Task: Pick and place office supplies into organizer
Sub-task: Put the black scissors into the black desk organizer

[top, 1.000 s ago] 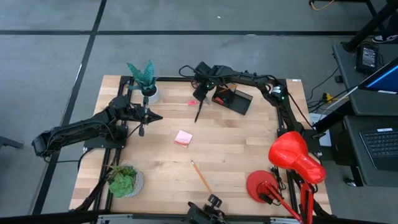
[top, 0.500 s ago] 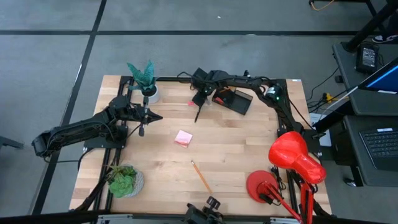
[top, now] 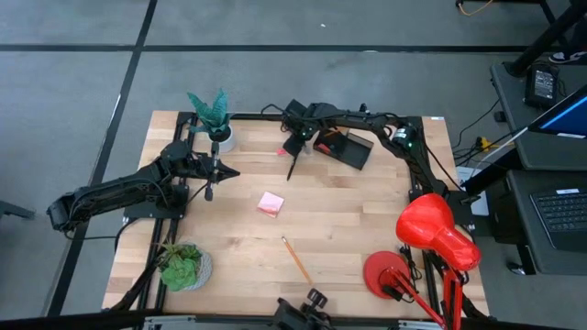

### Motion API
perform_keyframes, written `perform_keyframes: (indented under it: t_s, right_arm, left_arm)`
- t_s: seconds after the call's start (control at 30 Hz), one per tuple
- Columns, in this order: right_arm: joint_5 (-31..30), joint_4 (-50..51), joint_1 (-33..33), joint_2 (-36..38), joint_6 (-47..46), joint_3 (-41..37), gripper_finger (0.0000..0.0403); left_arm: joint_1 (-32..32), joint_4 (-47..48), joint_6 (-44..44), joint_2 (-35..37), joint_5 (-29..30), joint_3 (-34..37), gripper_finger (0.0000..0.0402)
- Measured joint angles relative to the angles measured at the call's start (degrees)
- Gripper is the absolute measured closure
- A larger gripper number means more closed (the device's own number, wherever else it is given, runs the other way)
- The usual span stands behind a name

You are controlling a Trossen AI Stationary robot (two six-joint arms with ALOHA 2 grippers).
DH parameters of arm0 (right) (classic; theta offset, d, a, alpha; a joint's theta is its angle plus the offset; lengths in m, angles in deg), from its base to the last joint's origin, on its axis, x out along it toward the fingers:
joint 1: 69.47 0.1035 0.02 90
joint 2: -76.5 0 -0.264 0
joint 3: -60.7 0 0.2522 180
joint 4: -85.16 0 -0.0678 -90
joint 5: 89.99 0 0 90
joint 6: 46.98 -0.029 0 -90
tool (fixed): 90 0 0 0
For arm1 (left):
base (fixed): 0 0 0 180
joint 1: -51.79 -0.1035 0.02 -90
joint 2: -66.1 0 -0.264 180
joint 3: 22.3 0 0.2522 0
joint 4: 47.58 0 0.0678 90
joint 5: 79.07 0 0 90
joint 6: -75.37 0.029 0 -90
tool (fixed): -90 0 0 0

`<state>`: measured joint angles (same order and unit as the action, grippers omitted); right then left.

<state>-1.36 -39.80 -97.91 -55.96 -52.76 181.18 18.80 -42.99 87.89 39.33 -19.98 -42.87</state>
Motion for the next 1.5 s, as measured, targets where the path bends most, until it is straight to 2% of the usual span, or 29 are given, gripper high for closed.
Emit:
perform_keyframes:
  t_s: [0.2, 0.47, 1.3, 1.5]
  right_arm:
    - [-3.5, 3.8, -0.2, 0.0, -1.6, 1.4, 0.0288]
    - [-3.5, 4.3, -0.3, 0.0, -1.3, 1.4, 0.0288]
    - [0.0, 5.4, -0.5, -0.1, -2.8, 1.5, 0.0288]
    - [0.2, 5.9, -0.5, -0.1, 0.3, 1.5, 0.0288]
  left_arm:
    - [0.0, 0.0, 0.0, 0.0, 0.0, 0.0, 0.0396]
    - [0.0, 0.0, 0.0, 0.0, 0.0, 0.0, 0.0396]
    - [0.0, 0.0, -0.8, 0.0, 0.0, 0.0, 0.0396]
    - [0.0, 0.0, -0.8, 0.0, 0.0, 0.0, 0.0396]
